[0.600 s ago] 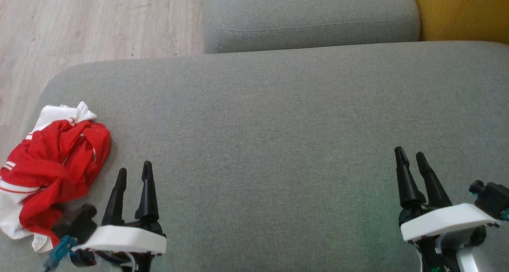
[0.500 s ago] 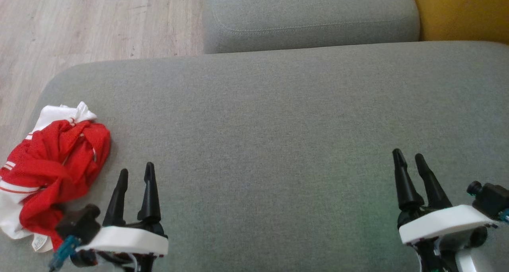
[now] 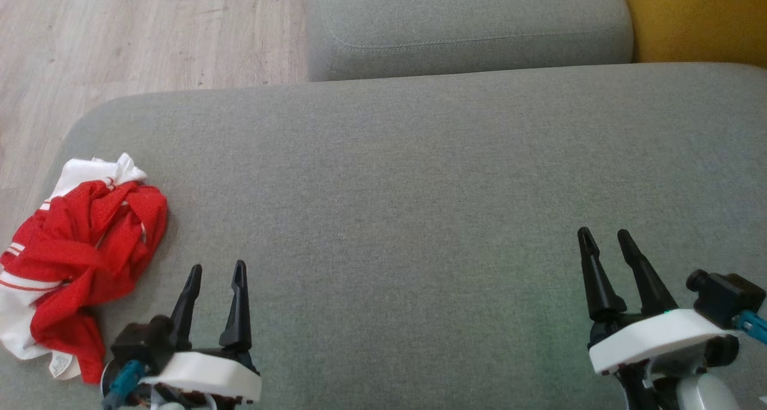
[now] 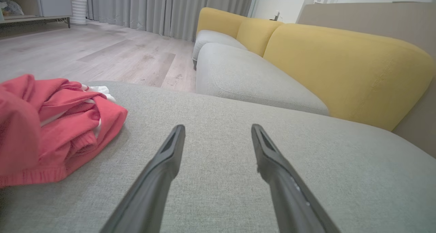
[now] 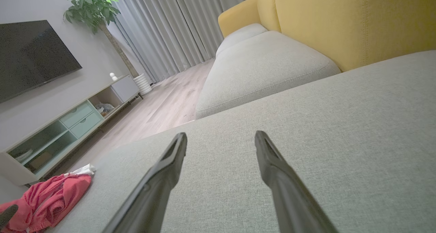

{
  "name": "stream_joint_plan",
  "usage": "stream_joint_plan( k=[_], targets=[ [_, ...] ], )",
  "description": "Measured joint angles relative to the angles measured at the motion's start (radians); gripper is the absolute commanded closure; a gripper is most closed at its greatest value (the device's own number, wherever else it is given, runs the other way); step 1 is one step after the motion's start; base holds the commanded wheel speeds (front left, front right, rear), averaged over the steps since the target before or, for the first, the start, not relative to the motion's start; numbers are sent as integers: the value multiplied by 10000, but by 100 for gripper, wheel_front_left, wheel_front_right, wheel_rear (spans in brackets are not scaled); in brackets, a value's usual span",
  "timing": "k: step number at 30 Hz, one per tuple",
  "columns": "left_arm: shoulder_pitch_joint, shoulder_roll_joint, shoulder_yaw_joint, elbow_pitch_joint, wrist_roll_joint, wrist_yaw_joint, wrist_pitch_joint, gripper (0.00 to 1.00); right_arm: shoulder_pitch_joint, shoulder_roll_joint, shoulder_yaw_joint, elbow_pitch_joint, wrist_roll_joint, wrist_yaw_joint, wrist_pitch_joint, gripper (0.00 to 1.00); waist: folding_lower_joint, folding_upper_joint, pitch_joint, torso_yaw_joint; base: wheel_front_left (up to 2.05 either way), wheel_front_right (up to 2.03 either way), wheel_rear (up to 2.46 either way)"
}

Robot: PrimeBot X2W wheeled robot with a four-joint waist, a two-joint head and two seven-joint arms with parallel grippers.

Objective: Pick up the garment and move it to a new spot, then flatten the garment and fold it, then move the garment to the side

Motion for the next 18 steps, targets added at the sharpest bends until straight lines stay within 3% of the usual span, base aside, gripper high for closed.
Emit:
stream_joint_plan(
  k=[18],
  targets=[
    [4,153,-88,67,1615,600,-12,0,383,140,-92,-410,-1839,0,136,0,0,0,-1,48,0,0,0]
  ],
)
